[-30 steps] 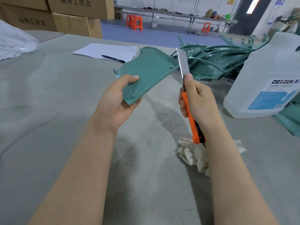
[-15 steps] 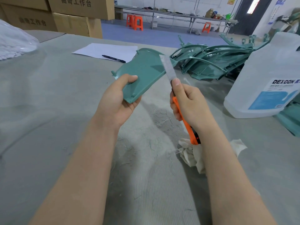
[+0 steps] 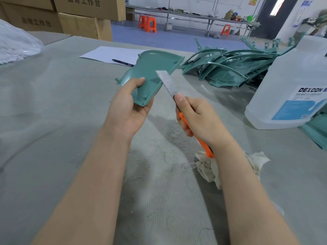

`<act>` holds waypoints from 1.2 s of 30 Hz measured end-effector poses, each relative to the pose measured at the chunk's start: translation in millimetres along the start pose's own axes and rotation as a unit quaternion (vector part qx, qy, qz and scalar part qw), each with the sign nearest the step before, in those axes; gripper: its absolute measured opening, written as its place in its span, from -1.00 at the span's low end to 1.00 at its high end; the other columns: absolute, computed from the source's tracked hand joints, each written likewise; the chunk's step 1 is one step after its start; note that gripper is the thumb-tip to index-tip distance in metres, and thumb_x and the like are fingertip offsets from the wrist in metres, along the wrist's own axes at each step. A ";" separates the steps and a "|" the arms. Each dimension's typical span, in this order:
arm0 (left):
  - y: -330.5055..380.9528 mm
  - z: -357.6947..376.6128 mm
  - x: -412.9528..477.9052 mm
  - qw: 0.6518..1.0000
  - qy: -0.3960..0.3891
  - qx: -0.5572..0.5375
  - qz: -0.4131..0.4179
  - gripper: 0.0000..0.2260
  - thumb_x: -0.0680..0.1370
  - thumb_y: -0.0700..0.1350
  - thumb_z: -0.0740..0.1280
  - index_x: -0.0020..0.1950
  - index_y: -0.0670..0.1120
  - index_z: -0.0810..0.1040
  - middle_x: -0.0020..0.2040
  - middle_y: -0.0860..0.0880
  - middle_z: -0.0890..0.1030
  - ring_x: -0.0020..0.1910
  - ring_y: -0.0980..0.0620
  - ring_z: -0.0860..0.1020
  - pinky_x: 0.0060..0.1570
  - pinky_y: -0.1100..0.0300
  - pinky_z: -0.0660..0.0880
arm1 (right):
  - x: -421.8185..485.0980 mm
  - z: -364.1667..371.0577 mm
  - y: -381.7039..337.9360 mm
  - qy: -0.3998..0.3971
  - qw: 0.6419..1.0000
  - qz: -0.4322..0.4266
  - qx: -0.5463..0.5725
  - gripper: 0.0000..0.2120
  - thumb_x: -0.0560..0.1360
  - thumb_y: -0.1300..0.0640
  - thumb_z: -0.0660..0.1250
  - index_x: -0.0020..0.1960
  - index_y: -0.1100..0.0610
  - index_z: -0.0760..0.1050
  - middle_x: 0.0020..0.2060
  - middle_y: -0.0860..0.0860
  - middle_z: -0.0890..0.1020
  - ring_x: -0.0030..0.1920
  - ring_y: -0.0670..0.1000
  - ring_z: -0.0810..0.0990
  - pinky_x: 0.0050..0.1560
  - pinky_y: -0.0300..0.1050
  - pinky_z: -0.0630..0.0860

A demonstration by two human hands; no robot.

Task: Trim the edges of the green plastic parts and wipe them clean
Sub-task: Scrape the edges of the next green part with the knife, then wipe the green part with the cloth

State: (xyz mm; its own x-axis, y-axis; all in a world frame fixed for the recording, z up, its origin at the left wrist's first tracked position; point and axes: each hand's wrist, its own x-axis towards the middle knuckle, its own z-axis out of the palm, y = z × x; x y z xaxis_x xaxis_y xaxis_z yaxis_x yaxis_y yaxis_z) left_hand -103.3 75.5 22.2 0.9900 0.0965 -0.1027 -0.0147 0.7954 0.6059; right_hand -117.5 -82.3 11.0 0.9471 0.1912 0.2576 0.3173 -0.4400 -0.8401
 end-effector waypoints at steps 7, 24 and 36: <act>4.8 -1.1 -0.7 0.998 -0.013 -0.050 0.023 -0.89 0.57 -0.31 0.24 0.00 -0.23 0.55 -0.15 -0.11 0.66 -0.07 -0.08 0.61 -0.24 0.25 0.59 | -7.9 5.3 -8.1 -0.174 0.985 0.014 0.002 -0.57 0.62 -0.10 0.17 -0.34 0.10 0.36 -0.54 -0.09 0.38 -0.52 -0.09 0.35 -0.50 -0.24 0.36; 1.7 4.0 -4.5 0.995 0.040 -0.004 0.089 -0.90 0.56 -0.25 0.29 -0.01 -0.09 0.56 -0.14 -0.02 0.66 -0.16 0.02 0.63 -0.31 0.29 0.54 | 10.1 -25.0 39.5 0.019 0.958 0.215 -0.190 -0.69 0.55 0.17 0.30 0.23 0.15 0.28 -0.04 0.04 0.50 -0.06 0.12 0.53 -0.16 -0.04 0.43; 0.1 4.7 -2.0 0.998 0.038 0.002 0.058 -0.88 0.55 -0.26 0.30 0.05 -0.10 0.55 -0.14 -0.03 0.65 -0.16 0.00 0.63 -0.31 0.29 0.55 | -54.6 -44.9 -5.1 -0.008 0.942 0.209 -0.264 -0.74 0.43 -0.24 0.36 -0.02 -0.12 0.42 -0.08 -0.15 0.56 -0.15 -0.15 0.53 -0.28 -0.20 0.40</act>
State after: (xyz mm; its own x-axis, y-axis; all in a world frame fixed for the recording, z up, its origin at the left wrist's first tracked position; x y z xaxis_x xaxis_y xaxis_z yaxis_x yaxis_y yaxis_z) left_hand -104.7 72.6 26.2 0.9682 0.2329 -0.0913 -0.1275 0.7735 0.6209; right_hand -168.7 -129.9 22.7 0.9951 -0.0835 -0.0534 -0.0991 -0.8538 -0.5110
